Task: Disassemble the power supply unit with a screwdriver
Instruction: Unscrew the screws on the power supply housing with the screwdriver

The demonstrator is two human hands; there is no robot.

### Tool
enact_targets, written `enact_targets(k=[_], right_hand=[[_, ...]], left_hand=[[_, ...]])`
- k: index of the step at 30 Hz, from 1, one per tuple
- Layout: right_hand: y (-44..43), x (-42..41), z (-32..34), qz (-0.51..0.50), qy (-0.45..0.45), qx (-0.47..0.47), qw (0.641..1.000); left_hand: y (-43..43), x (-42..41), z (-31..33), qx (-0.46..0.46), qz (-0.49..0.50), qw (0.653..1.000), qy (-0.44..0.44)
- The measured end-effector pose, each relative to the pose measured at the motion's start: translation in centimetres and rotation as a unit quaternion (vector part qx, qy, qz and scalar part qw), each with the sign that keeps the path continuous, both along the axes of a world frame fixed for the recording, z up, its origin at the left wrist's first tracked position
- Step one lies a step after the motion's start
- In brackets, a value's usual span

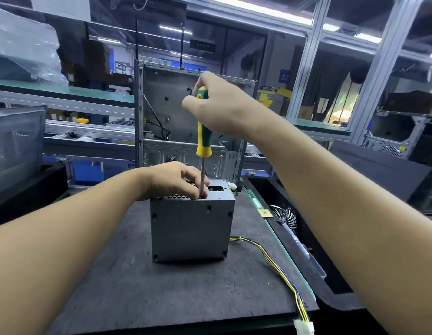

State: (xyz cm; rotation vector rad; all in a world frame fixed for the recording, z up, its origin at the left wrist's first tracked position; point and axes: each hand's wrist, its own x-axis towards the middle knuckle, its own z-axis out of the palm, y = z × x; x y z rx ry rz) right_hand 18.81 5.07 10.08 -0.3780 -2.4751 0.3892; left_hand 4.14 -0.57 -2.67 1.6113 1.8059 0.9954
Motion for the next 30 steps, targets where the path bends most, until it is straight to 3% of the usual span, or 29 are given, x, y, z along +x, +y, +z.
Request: enact_targets(k=[4, 11, 17, 25, 30], right_hand=[[-0.2, 0.0, -0.3, 0.022, 0.042, 0.057, 0.997], [0.1, 0.4, 0.7, -0.006, -0.005, -0.007, 1.0], [0.1, 0.2, 1.2, -0.019, -0.022, 0.105, 0.994], [-0.7, -0.5, 1.1, -0.017, -0.032, -0.004, 0.999], [-0.5, -0.8, 0.6, -0.083, -0.01, 0.06, 0.995]], left_hand=[[0.1, -0.2, -0.1, 0.001, 0.001, 1.0, -0.005], [0.0, -0.4, -0.2, -0.001, -0.006, 1.0, 0.015], [-0.2, -0.1, 0.2, -0.007, -0.009, 1.0, -0.008], [-0.5, 0.3, 0.3, 0.032, -0.004, 0.999, 0.032], [-0.7, 0.9, 0.4, 0.042, -0.006, 0.997, 0.062]])
